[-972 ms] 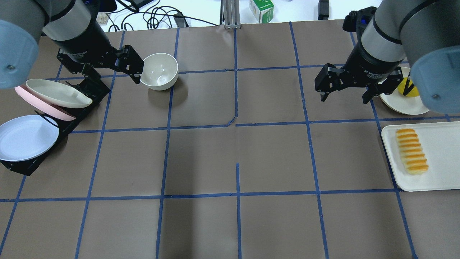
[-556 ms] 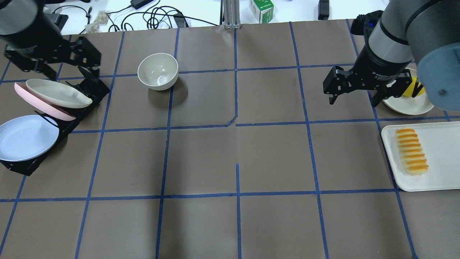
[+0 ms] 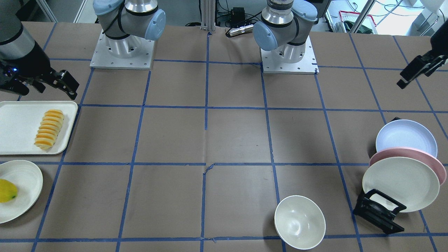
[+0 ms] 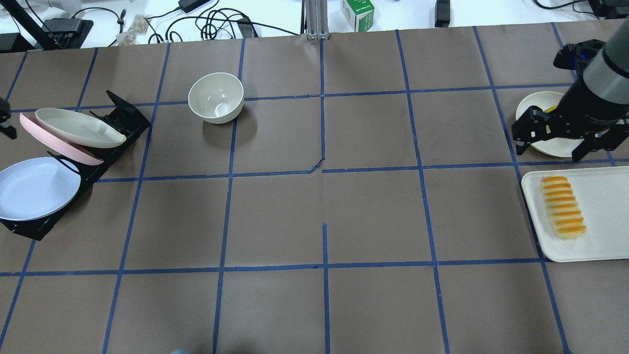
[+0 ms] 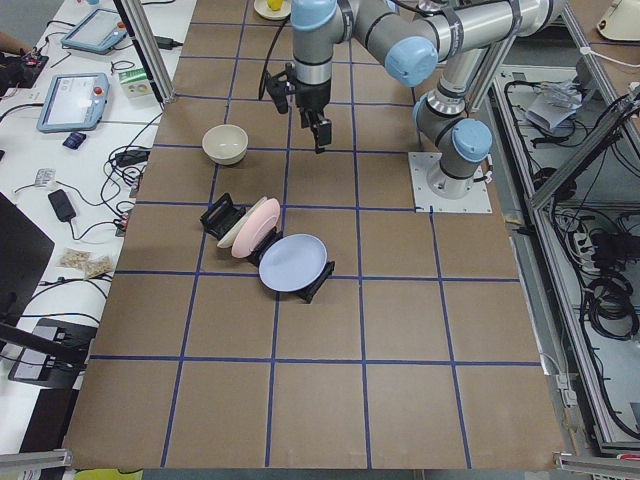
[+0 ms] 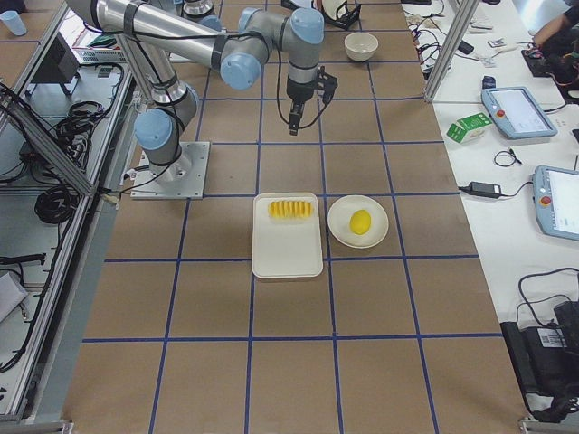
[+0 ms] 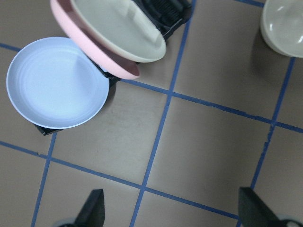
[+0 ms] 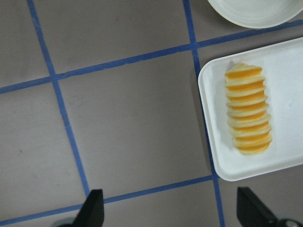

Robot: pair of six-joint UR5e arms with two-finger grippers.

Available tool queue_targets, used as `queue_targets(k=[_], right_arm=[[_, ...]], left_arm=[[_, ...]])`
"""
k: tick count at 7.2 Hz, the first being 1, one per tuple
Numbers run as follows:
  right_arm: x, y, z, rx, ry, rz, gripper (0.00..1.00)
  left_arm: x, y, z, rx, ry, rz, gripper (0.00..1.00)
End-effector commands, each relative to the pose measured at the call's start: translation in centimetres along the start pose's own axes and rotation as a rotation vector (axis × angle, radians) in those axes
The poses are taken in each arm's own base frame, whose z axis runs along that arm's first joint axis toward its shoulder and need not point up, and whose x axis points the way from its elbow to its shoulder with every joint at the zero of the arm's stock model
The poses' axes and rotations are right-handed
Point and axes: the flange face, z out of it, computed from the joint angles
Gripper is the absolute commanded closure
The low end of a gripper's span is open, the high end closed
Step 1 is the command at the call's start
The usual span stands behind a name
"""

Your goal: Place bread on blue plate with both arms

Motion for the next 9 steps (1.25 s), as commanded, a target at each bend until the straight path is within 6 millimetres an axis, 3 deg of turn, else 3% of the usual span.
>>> queue_targets(k=[1,3,4,5,6,7,8,9], right_arm=[[6.1,-0.7,5.9,0.043,0.017,-0.074,0.00],[11.3,-2.0,13.0,-0.032,-0.020,-0.071,0.00],[13.2,-2.9,15.3,-0.022,-0.016,-0.066,0.00],[13.1,-2.7,18.0,-0.071,-0.047,-0.062,0.00],[12.8,-2.3,19.4,-0.093,-0.058,-0.063,0.00],[12.6,-1.9,20.7,-0.104,-0.064,-0.057,0.00],[12.8,-2.3,21.9,-0.099,-0.058,-0.055,0.00],[13.4,-2.7,23.1,-0.107,-0.012,-0.060,0.00]], left_arm=[[-10.4,-3.4,7.2,0.039,-0.019,-0.130,0.00],[-11.8,-6.2,13.9,0.042,-0.024,-0.154,0.00],[-13.6,-7.5,16.5,0.038,-0.061,-0.161,0.00],[-14.4,-8.4,19.4,-0.016,-0.076,-0.176,0.00],[-14.7,-9.6,21.3,0.001,-0.078,-0.171,0.00],[-14.9,-10.3,23.4,-0.014,-0.081,-0.170,0.06],[-15.4,-10.5,24.3,-0.036,-0.110,-0.170,0.11],[-15.6,-11.3,23.6,-0.017,-0.110,-0.174,0.10]])
